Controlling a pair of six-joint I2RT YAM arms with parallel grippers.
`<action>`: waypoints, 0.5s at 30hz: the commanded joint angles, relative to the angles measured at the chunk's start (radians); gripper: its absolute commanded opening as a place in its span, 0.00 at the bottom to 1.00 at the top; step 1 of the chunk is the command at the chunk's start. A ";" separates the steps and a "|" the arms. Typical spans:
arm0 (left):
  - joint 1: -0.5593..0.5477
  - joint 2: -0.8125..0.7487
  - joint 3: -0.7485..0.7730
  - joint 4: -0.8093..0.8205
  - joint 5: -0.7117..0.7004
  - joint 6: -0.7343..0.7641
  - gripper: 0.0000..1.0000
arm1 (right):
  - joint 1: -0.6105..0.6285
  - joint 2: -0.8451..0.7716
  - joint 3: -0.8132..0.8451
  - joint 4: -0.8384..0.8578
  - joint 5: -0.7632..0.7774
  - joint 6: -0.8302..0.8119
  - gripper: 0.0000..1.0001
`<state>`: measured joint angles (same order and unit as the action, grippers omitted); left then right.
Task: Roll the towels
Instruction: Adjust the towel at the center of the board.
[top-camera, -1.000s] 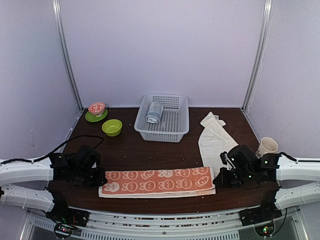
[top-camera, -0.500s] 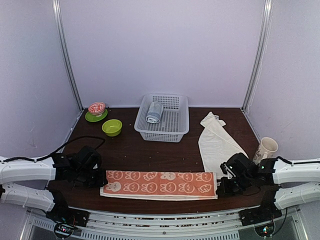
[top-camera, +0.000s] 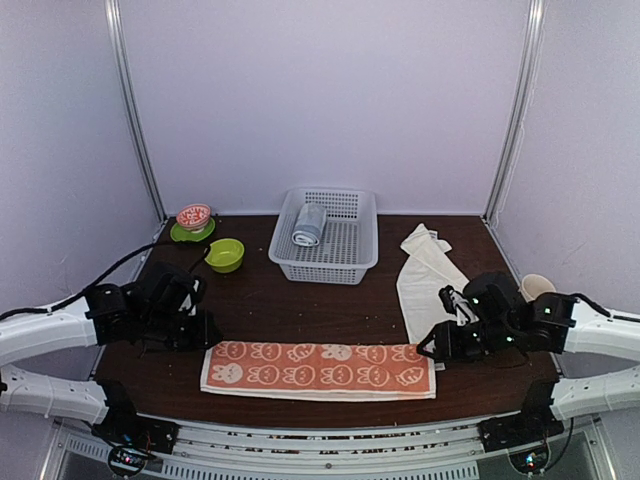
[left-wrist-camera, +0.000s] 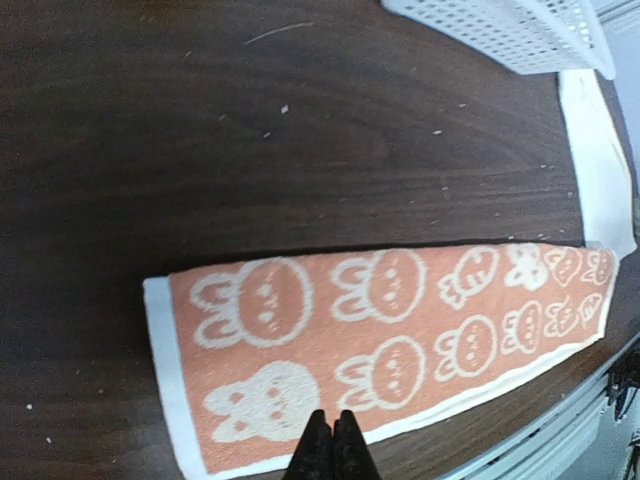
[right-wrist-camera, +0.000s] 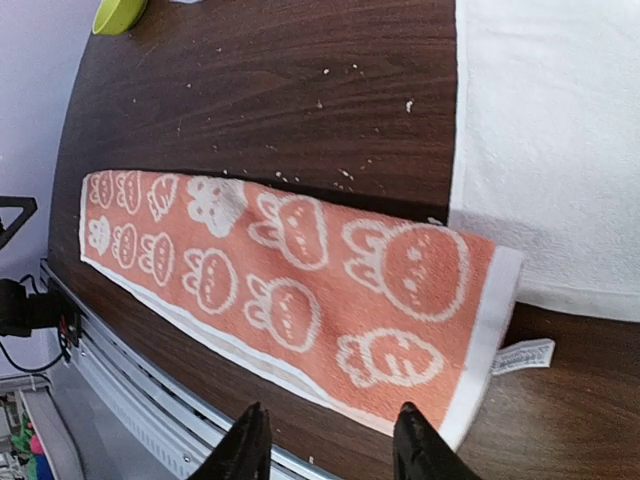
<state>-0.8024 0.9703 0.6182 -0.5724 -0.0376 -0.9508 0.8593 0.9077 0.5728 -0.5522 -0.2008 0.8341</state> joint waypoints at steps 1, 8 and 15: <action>-0.034 0.105 0.065 0.094 0.069 0.060 0.00 | 0.030 0.147 0.019 0.191 -0.022 0.031 0.39; -0.108 0.316 0.095 0.192 0.067 0.051 0.00 | 0.193 0.393 0.095 0.245 -0.006 -0.006 0.38; -0.110 0.365 0.096 0.249 0.076 0.051 0.00 | 0.315 0.532 0.292 0.104 0.161 -0.159 0.44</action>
<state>-0.9112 1.3216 0.7013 -0.3931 0.0257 -0.9104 1.1168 1.3975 0.7586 -0.3931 -0.1650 0.7815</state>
